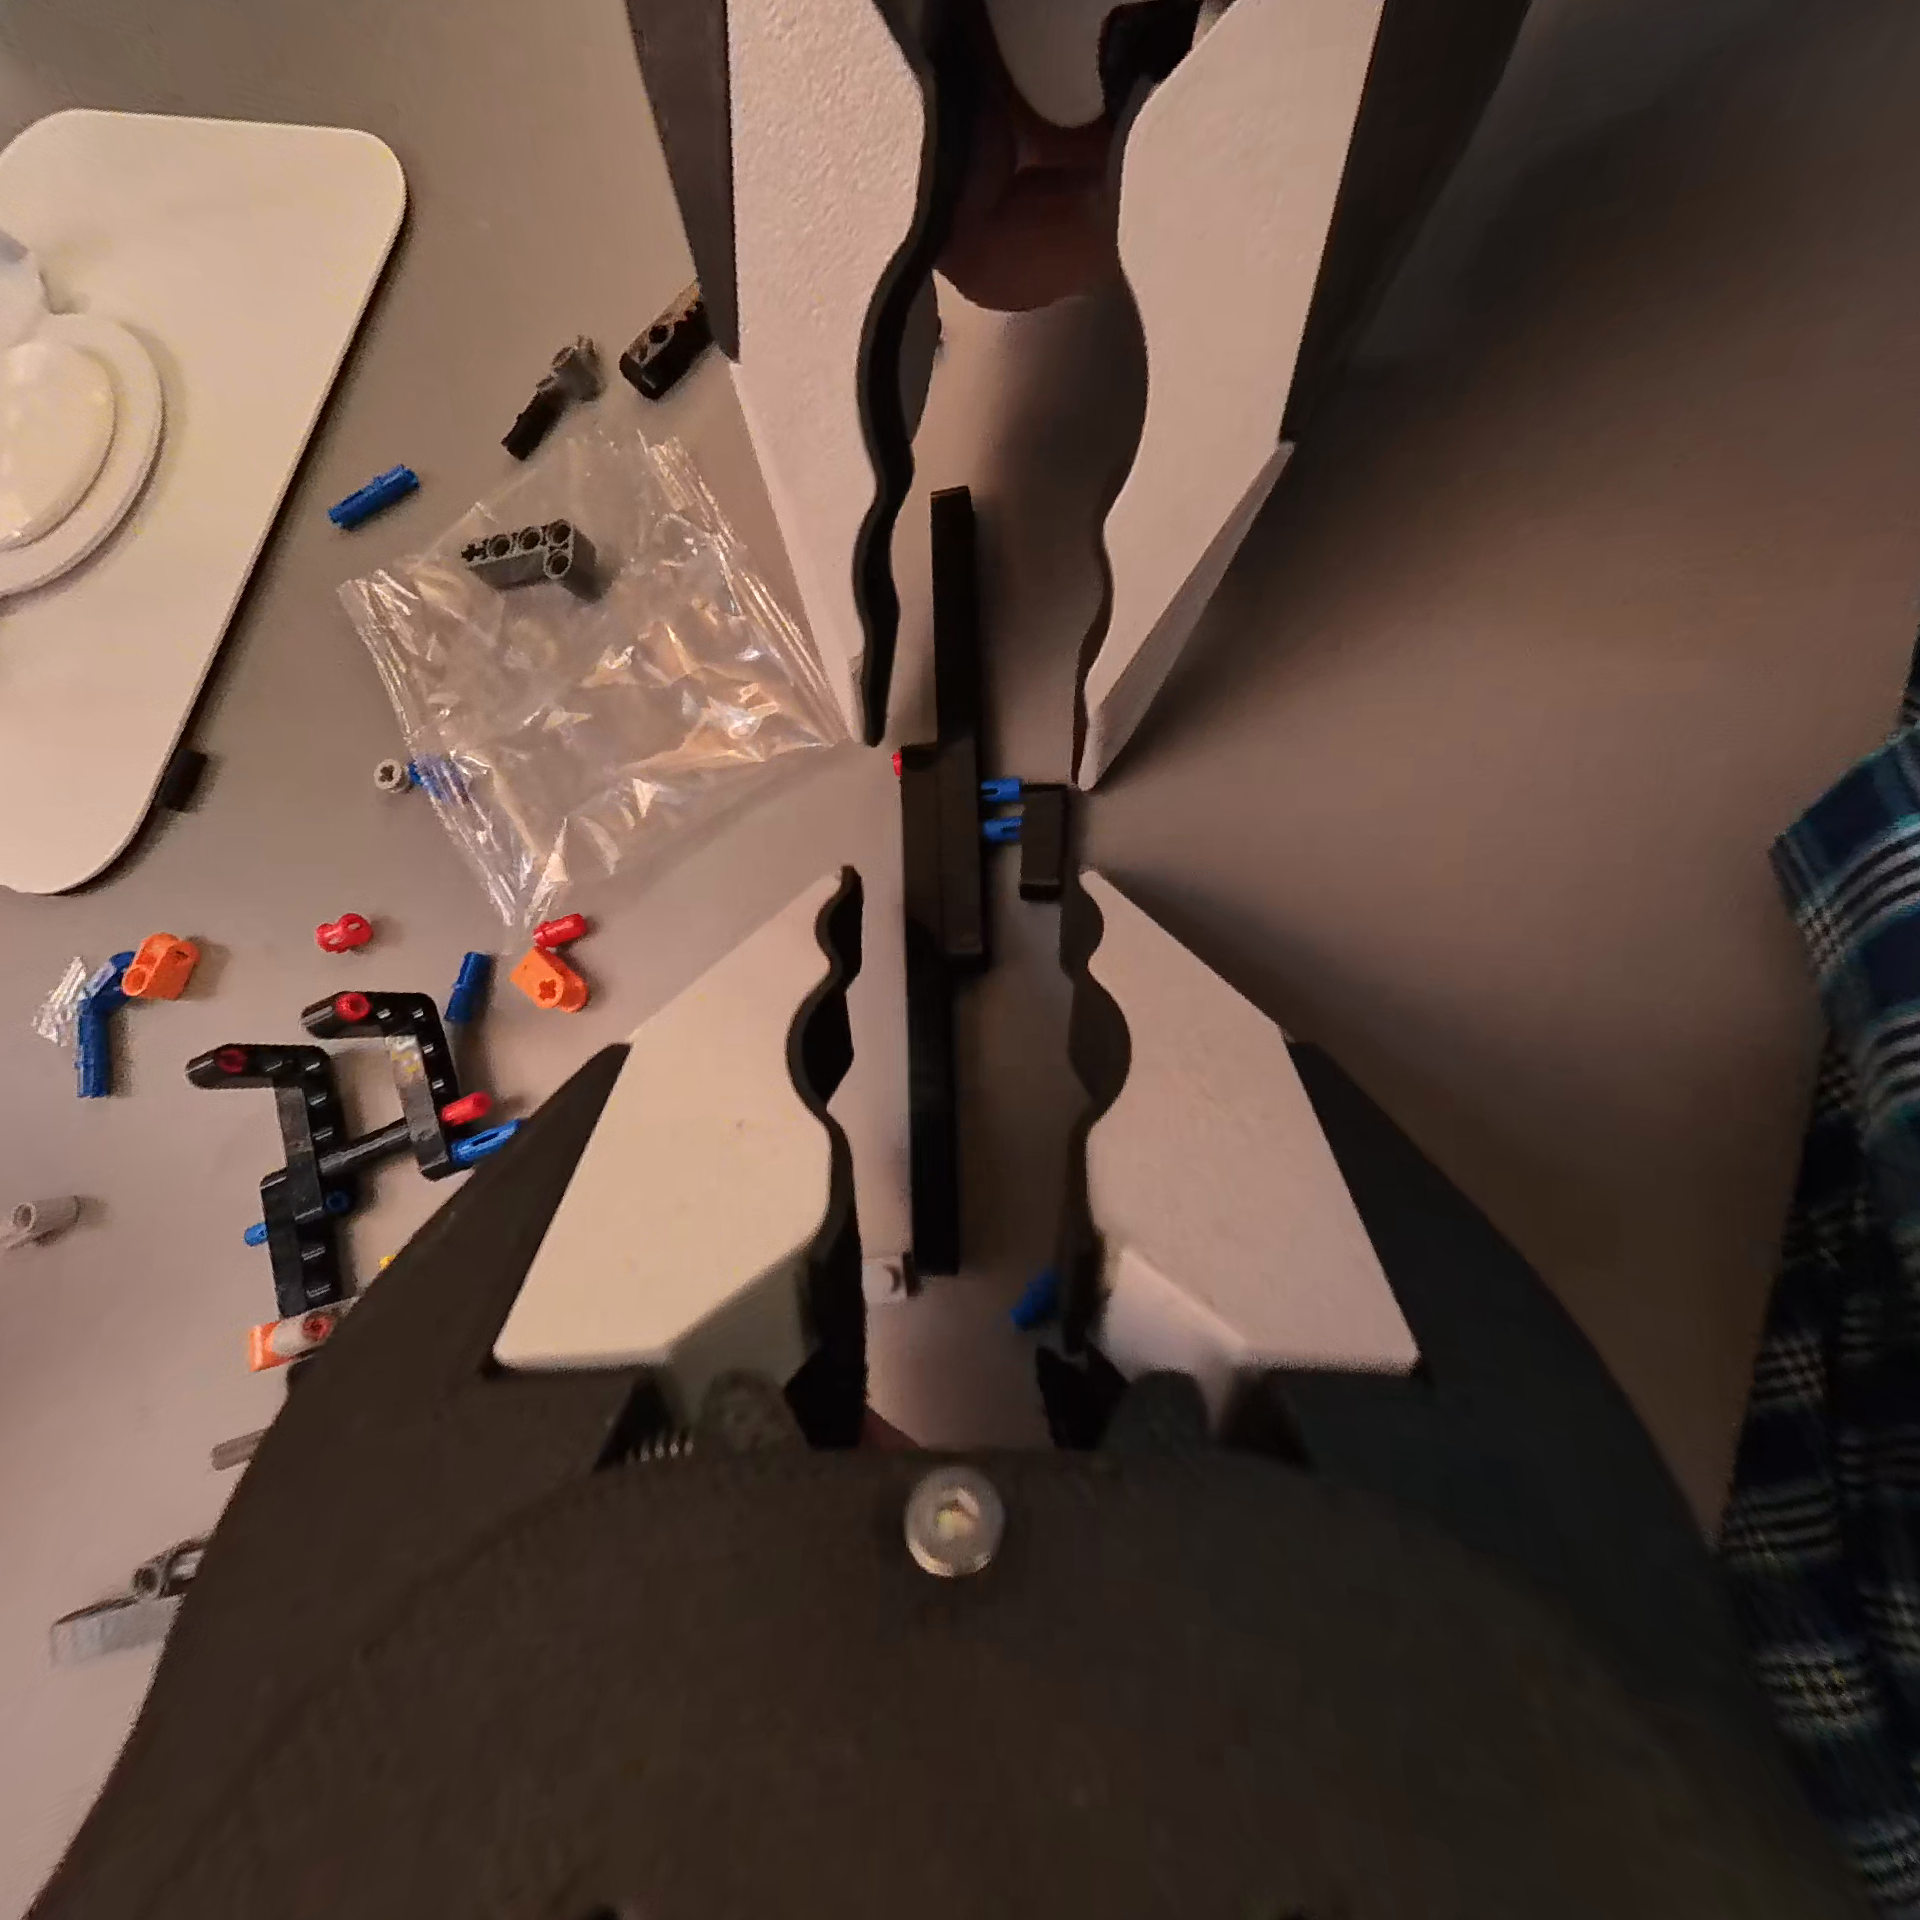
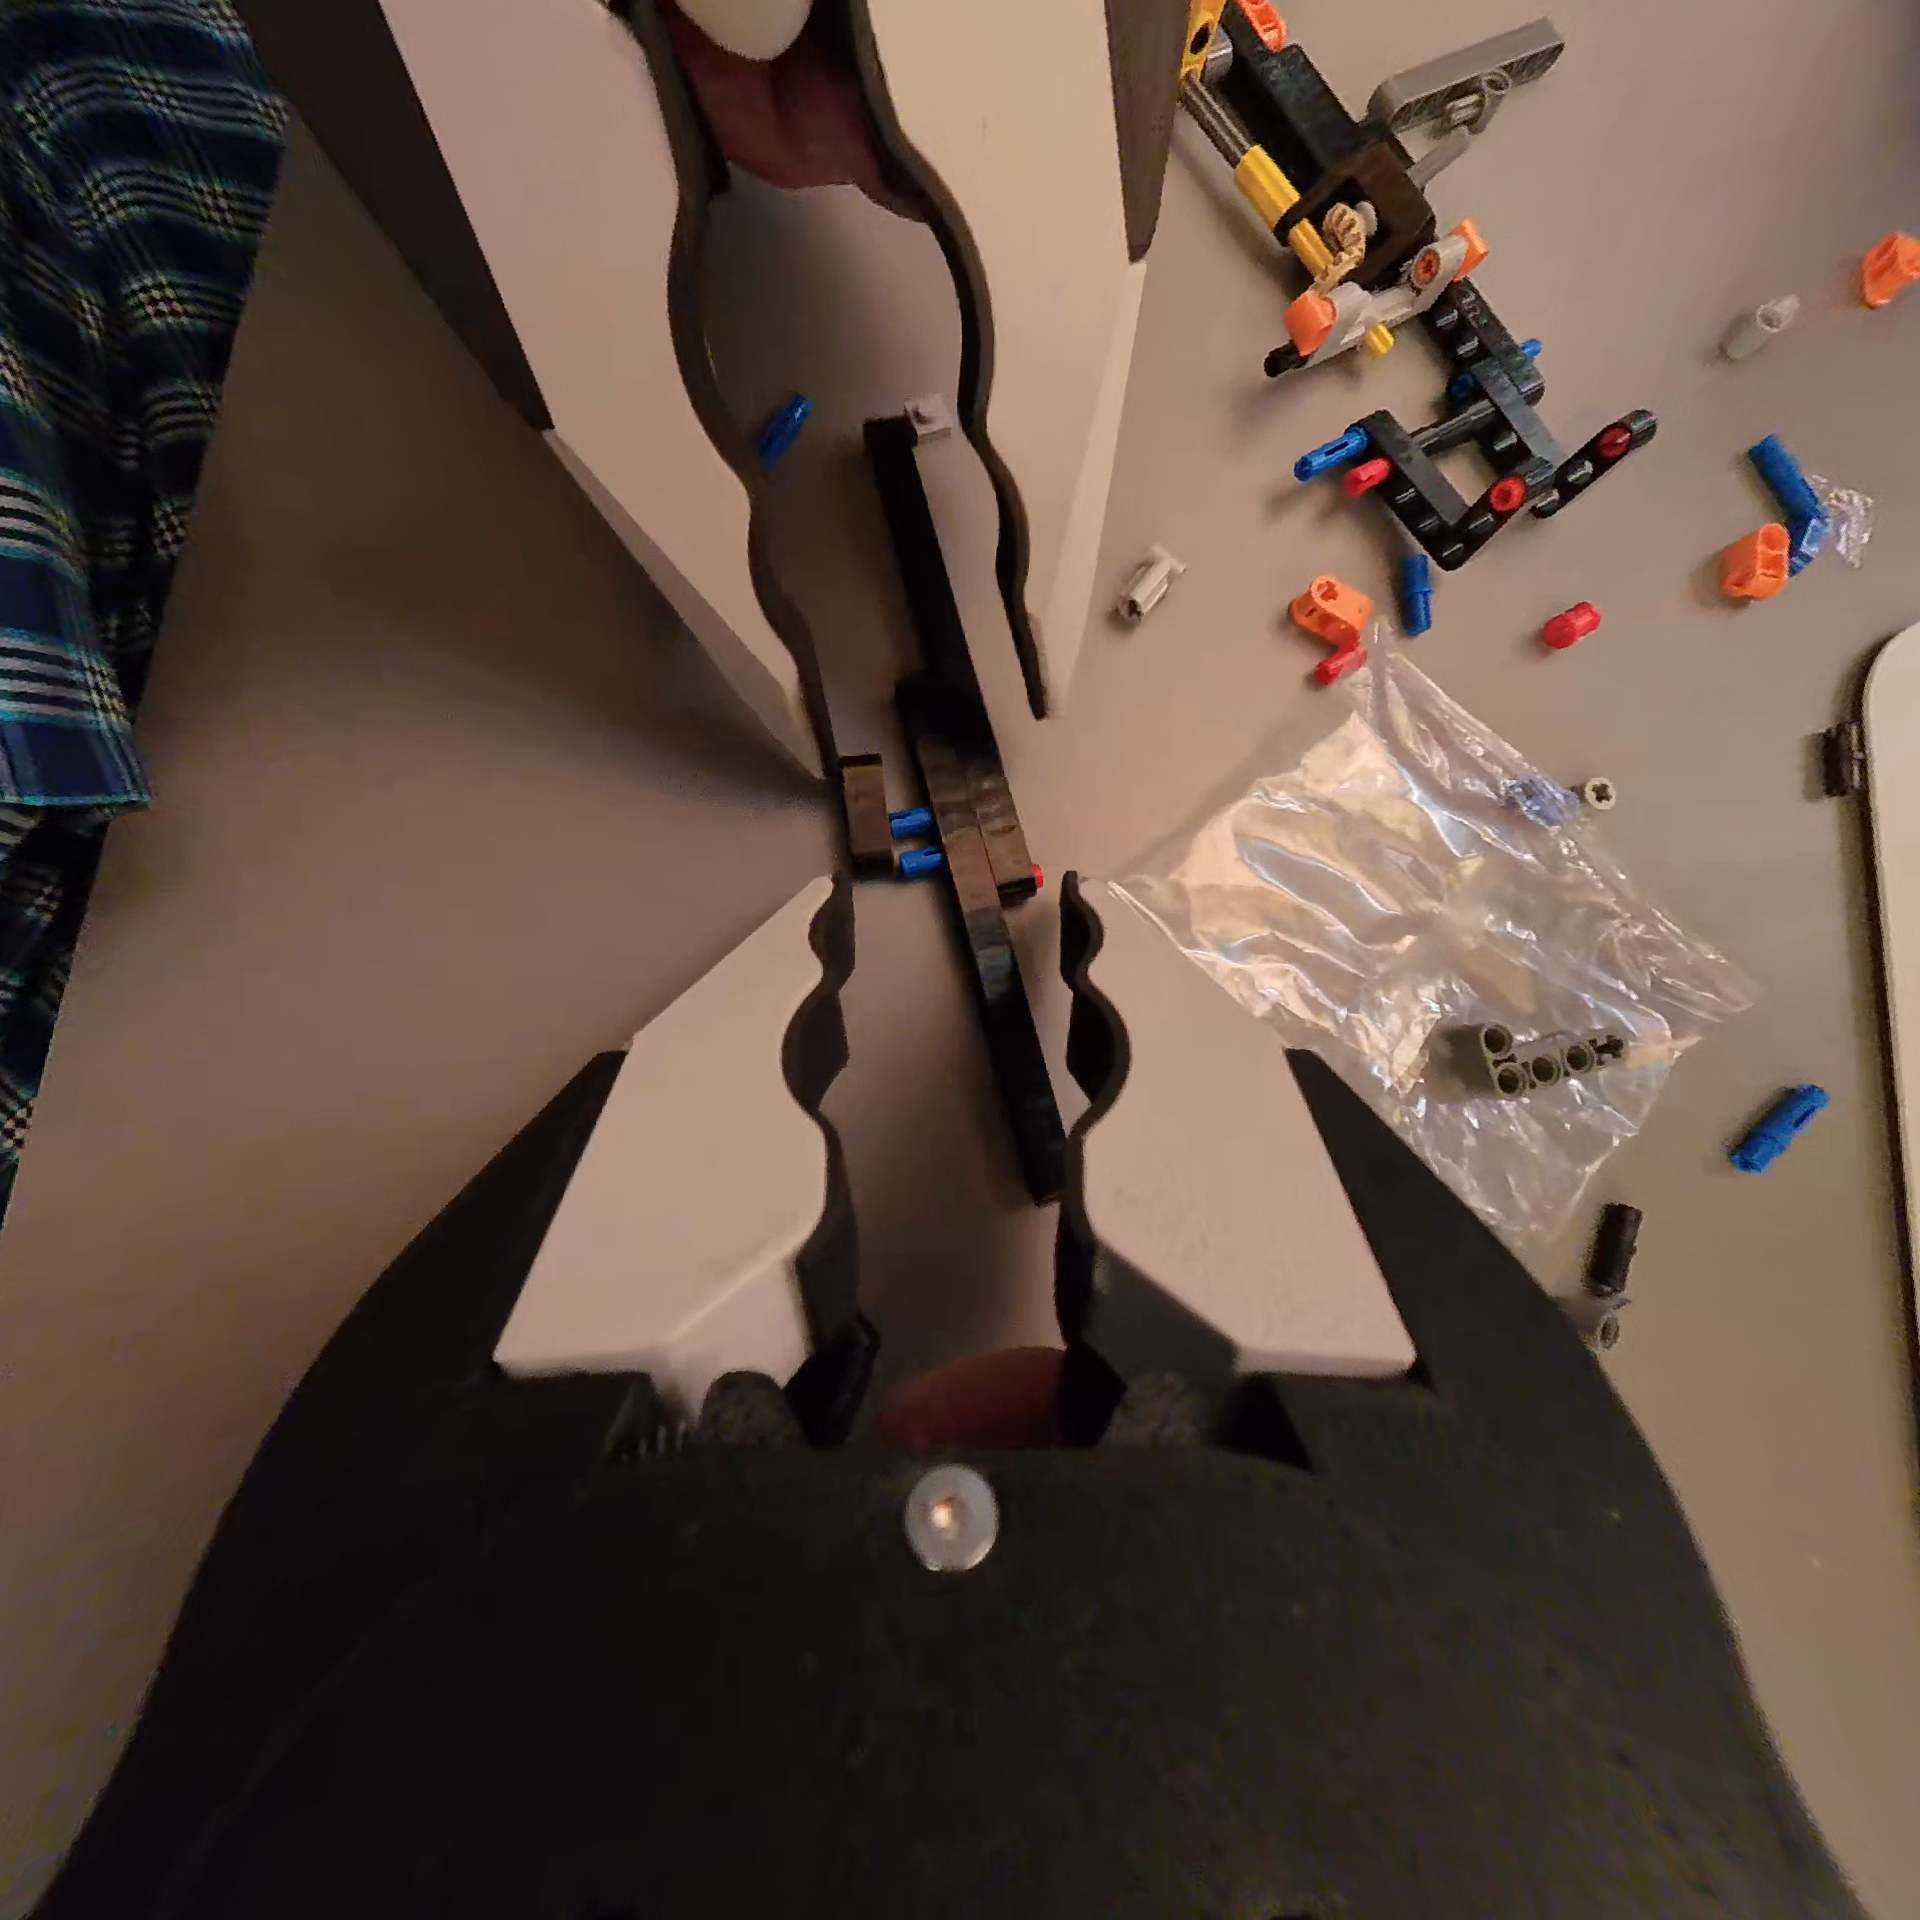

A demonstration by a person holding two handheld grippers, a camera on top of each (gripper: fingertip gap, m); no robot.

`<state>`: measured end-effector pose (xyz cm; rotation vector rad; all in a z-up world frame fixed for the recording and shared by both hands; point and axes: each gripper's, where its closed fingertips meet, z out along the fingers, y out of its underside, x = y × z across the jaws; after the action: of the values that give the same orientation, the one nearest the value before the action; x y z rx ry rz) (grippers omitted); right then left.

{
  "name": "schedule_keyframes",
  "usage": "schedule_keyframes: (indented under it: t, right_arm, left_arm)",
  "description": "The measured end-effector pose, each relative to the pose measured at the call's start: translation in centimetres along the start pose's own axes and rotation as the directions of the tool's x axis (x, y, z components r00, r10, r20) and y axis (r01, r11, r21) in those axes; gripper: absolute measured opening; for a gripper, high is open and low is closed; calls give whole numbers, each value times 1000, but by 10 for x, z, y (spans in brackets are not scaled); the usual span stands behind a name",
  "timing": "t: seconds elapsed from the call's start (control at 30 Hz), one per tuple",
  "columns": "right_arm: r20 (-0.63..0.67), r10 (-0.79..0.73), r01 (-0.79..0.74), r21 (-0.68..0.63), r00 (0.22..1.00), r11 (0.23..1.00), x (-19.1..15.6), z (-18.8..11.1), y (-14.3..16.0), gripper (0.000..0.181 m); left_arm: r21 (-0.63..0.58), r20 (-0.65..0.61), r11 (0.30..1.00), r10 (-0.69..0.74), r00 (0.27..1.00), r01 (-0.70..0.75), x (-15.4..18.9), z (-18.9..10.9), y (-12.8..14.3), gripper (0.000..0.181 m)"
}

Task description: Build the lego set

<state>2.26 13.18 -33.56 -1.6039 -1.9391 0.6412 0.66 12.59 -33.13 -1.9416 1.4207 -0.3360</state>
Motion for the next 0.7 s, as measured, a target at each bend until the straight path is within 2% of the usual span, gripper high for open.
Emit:
schedule_keyframes:
  t: [0.27,0.5,0.7]
  right_arm:
    - [21,18,-18,9,1000,1000,-1,2,-1,36]
    - [-17,28,-28,24,999,999,-2,-8,-5,39]
    - [-59,-12,15,49,998,999,-8,-12,-14,26]
  left_arm:
    - [7,-9,1000,10,1000,-10,-1,2,1,34]
    - [14,3,1000,4,1000,-4,3,1,-1,35]
    - [20,15,1000,18,1000,-18,2,0,-5,35]
